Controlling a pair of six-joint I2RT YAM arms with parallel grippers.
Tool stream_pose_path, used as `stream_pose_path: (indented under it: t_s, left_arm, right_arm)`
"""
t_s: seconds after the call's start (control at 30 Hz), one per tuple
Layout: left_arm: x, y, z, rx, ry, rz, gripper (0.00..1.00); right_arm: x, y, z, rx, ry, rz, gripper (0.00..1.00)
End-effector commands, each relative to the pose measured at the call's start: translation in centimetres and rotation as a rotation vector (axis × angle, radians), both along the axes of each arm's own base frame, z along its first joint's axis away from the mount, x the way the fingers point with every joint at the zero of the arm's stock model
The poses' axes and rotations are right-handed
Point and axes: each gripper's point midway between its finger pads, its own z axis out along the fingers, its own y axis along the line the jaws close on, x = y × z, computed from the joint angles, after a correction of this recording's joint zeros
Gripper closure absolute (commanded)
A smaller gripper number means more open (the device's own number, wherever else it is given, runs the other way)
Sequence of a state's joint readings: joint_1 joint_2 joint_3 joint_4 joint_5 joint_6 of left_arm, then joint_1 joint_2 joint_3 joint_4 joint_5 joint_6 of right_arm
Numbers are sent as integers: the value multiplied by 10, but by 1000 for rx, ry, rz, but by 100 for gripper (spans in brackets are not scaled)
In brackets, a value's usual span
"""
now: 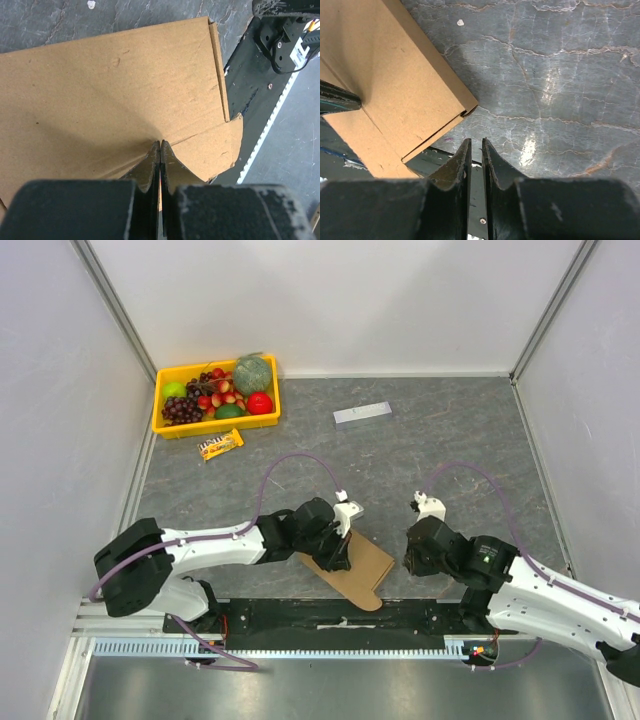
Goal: Fold the paper box
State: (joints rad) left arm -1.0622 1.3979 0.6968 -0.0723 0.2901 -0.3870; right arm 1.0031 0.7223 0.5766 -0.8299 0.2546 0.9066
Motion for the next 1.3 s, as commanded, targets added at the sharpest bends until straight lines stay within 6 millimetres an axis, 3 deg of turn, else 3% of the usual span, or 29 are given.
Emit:
stream_pose_path:
  t_s: [0.0,0.2,0.3,0.4,0.5,0.63,0.83,1.27]
  left_arm:
    - [11,-4,9,10,-70,-8,98]
    - [29,-11,55,-41,-161,38,98]
    - [50,-7,84,-86,-219,118,98]
    - [74,6,95,-109,-234,215,98]
    - [102,29,83,-58,-211,333,98]
    - [117,53,44,104,-180,400,98]
    - [116,66,3,217,-121,421,98]
    - [106,68,-34,269,-64,373,98]
  right_arm:
    - [-1,8,1,29,8,23,80]
    - [-13,8,-11,-3,76,69,80]
    - [-16,6,-17,-12,92,69,80]
    - [-16,6,-19,7,89,52,80]
    - [-17,7,-22,33,91,30,82]
    - [-18,19,-25,113,107,12,85]
    - [-22,39,-39,179,159,28,89]
    - [-8,47,-40,201,124,-19,89]
